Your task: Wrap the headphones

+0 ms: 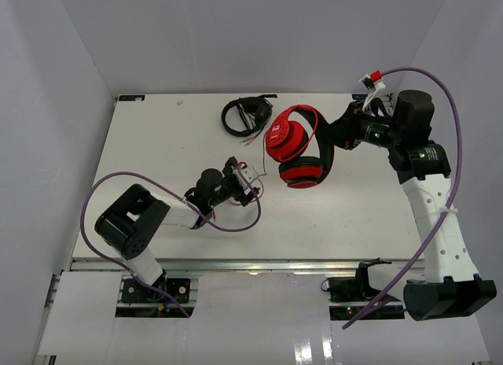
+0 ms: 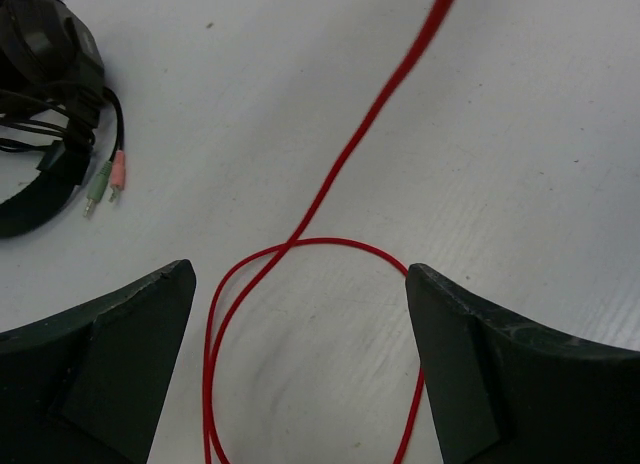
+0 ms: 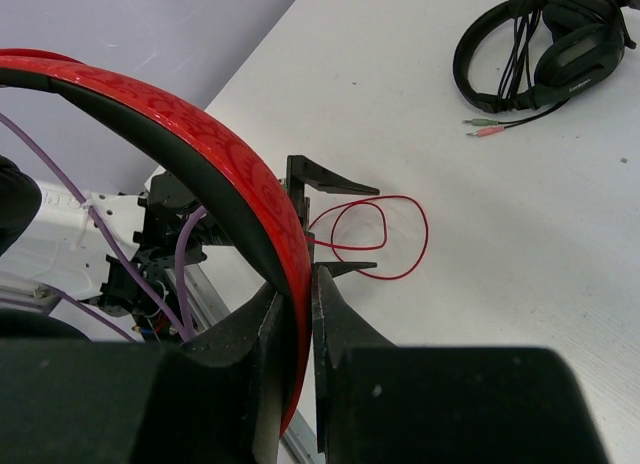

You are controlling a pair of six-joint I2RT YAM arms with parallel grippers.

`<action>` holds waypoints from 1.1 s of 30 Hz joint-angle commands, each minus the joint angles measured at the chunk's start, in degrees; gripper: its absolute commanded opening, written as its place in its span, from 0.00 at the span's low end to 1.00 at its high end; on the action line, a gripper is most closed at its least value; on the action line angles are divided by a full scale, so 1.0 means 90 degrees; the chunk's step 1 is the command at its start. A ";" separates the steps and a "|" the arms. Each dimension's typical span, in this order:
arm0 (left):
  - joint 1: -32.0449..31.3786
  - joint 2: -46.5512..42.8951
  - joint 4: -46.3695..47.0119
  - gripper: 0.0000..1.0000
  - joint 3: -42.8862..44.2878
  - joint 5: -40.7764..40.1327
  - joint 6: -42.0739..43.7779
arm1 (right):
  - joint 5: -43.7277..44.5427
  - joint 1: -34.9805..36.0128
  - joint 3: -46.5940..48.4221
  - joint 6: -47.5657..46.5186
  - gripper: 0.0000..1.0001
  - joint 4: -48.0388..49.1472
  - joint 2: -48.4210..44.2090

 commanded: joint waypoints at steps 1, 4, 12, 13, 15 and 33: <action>-0.0029 -0.0189 0.0626 0.96 -0.0015 -0.0253 0.0348 | -0.0353 -0.0024 0.0227 0.0255 0.08 0.0517 -0.0115; -0.0033 -0.0121 0.0307 0.94 0.0146 -0.0386 0.0487 | -0.0469 -0.0024 0.0148 0.0325 0.08 0.0614 -0.0118; -0.0033 0.0482 0.0289 0.68 0.0322 -0.0085 0.0312 | -0.0625 -0.0024 0.0330 0.0464 0.08 0.0635 -0.0151; -0.0033 0.0573 0.0300 0.59 0.0350 -0.0144 0.0266 | -0.0655 -0.0024 0.0366 0.0494 0.08 0.0637 -0.0161; -0.0033 0.0670 0.0365 0.44 0.0354 -0.0214 0.0178 | -0.0687 -0.0035 0.0404 0.0538 0.08 0.0627 -0.0172; -0.1323 -0.0899 -0.0849 0.00 -0.0126 -0.0330 -0.1125 | 0.0950 -0.0172 0.0534 0.1045 0.08 0.0608 0.0189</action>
